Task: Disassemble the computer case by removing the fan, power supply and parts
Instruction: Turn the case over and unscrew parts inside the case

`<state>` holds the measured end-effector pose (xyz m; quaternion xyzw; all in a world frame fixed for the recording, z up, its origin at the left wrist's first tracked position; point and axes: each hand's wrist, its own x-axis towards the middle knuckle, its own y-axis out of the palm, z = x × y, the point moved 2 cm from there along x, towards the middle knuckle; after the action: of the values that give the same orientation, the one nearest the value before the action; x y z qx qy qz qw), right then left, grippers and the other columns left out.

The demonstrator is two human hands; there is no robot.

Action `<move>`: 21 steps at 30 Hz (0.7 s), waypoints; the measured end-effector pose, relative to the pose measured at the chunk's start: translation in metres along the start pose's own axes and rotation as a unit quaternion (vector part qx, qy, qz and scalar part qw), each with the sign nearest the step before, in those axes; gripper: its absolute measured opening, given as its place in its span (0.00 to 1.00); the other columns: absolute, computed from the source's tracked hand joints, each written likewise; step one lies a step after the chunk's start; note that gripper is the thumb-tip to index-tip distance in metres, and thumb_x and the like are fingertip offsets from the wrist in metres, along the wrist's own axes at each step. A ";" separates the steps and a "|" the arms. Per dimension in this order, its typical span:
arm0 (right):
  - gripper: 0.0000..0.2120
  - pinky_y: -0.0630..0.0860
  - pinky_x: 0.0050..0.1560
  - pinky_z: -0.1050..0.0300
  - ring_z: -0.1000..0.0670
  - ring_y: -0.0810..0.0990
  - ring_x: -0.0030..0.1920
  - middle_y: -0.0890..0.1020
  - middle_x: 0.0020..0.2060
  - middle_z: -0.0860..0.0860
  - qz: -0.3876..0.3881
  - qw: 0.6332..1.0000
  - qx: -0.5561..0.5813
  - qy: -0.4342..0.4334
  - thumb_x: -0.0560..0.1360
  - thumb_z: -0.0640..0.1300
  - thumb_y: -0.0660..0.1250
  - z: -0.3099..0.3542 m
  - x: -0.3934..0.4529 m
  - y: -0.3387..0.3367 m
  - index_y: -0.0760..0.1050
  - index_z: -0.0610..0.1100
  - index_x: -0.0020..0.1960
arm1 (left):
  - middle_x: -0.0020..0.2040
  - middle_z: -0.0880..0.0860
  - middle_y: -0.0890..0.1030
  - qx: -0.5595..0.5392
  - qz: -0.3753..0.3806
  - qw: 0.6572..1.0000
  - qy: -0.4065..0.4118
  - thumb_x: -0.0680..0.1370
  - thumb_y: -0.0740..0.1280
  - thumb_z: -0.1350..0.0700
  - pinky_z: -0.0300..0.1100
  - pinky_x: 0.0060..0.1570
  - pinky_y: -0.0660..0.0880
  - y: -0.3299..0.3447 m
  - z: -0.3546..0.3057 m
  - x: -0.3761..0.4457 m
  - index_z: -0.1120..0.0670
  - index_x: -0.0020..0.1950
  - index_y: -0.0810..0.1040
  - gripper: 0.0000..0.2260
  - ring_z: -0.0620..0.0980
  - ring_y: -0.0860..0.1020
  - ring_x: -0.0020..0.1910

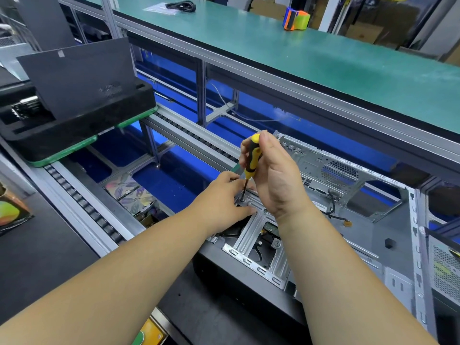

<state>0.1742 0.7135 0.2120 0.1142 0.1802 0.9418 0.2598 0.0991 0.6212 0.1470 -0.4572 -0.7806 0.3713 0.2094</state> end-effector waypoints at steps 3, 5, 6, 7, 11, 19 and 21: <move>0.12 0.73 0.43 0.61 0.50 0.75 0.39 0.80 0.40 0.50 0.003 1.000 -0.001 0.004 0.79 0.50 0.61 0.001 0.001 0.001 0.78 0.43 0.45 | 0.65 0.39 0.64 0.001 -0.002 1.000 0.000 0.72 0.70 0.38 0.44 0.56 0.72 0.000 0.001 0.000 0.37 0.65 0.70 0.23 0.44 0.70 0.59; 0.15 0.72 0.42 0.59 0.50 0.73 0.38 0.77 0.39 0.48 0.009 1.000 0.002 0.010 0.79 0.50 0.60 0.001 0.003 0.002 0.79 0.42 0.44 | 0.65 0.39 0.64 0.002 -0.004 1.000 0.001 0.72 0.70 0.37 0.44 0.56 0.73 0.001 0.001 0.000 0.39 0.66 0.70 0.24 0.44 0.70 0.59; 0.16 0.71 0.42 0.58 0.49 0.72 0.37 0.76 0.38 0.48 0.011 1.000 0.005 0.014 0.80 0.51 0.59 0.001 0.003 0.003 0.79 0.41 0.44 | 0.65 0.40 0.64 0.004 -0.005 1.000 0.001 0.72 0.70 0.37 0.44 0.56 0.73 0.001 0.001 0.001 0.40 0.66 0.71 0.24 0.44 0.70 0.58; 0.17 0.70 0.41 0.58 0.49 0.71 0.36 0.75 0.36 0.48 0.013 1.000 0.009 0.019 0.80 0.52 0.58 0.000 0.003 0.004 0.79 0.41 0.44 | 0.65 0.40 0.64 0.006 -0.006 1.000 0.001 0.72 0.70 0.37 0.44 0.55 0.73 0.001 0.001 0.001 0.40 0.65 0.71 0.23 0.44 0.70 0.58; 0.20 0.66 0.36 0.58 0.50 0.66 0.31 0.69 0.29 0.50 0.000 1.000 0.010 0.013 0.84 0.55 0.52 -0.004 0.004 0.007 0.74 0.42 0.46 | 0.62 0.40 0.64 0.006 -0.006 1.000 0.003 0.72 0.69 0.37 0.44 0.54 0.74 0.001 0.001 0.001 0.42 0.61 0.72 0.20 0.44 0.71 0.55; 0.10 0.65 0.37 0.59 0.51 0.67 0.33 0.71 0.31 0.50 0.009 1.000 0.012 -0.018 0.79 0.51 0.58 0.000 -0.001 0.002 0.66 0.45 0.43 | 0.64 0.40 0.65 0.002 -0.005 1.000 0.000 0.72 0.70 0.39 0.45 0.55 0.73 0.000 -0.002 -0.001 0.42 0.63 0.72 0.21 0.44 0.71 0.58; 0.10 0.67 0.37 0.60 0.51 0.69 0.34 0.73 0.33 0.50 0.016 1.000 0.001 -0.016 0.79 0.50 0.59 0.000 -0.002 0.001 0.66 0.46 0.43 | 0.64 0.41 0.66 -0.004 -0.011 1.000 0.000 0.72 0.71 0.39 0.42 0.54 0.71 -0.001 -0.002 -0.001 0.43 0.62 0.74 0.20 0.44 0.70 0.59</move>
<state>0.1752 0.7119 0.2119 0.1324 0.1749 0.9436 0.2479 0.1001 0.6204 0.1493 -0.4491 -0.7874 0.3656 0.2112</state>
